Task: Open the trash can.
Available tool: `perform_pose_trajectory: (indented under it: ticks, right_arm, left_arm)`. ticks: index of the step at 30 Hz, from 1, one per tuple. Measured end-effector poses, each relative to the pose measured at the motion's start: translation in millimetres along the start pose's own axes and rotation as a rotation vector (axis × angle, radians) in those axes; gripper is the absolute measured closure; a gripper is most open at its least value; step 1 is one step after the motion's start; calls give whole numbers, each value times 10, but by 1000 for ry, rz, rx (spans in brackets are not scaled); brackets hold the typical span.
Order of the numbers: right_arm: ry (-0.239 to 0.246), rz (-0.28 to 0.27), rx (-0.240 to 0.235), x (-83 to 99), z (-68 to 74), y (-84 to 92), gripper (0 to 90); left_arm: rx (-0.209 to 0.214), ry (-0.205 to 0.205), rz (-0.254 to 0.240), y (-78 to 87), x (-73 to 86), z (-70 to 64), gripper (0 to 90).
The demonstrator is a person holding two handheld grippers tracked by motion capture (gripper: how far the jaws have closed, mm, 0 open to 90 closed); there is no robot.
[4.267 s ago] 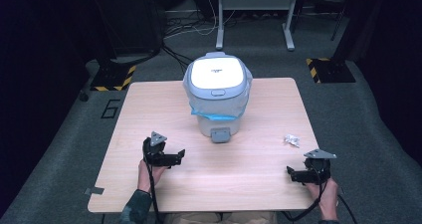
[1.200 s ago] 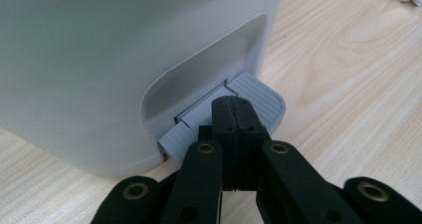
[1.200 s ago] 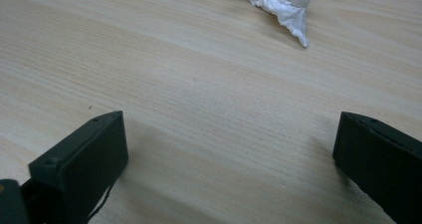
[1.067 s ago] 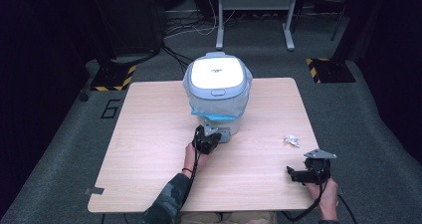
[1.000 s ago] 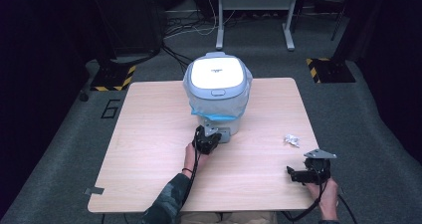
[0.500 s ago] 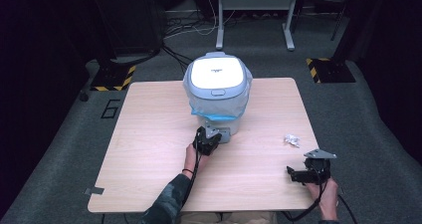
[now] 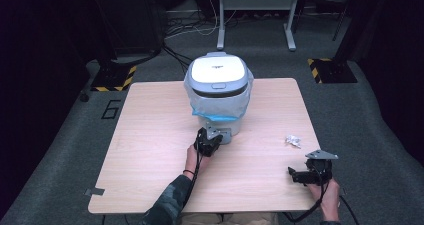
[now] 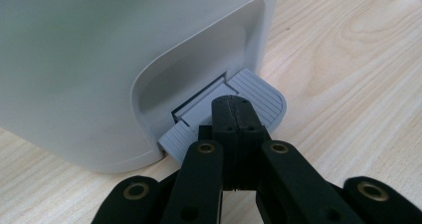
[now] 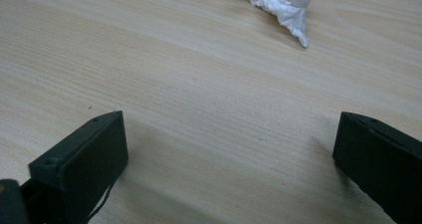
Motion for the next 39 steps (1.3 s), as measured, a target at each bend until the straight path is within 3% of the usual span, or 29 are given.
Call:
perform_pose_trajectory:
  ticks: [12, 39]
  right_arm:
    - [0, 0, 2, 0, -1, 1, 0]
    - [0, 1, 2, 0, -1, 1, 0]
  left_arm:
    - [3, 6, 19, -52, 58, 6, 900]
    - [3, 17, -2, -67, 80, 4, 900]
Point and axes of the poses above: each handheld gripper's, and its own axes: y roughly backward along the jaws, x roughly out of its underside, z roughly to its left, the point moved 5 cm from there along -y, roughly forward along the jaws, and after that the axes turned 12 degrees about x, right-handed, at the moved point
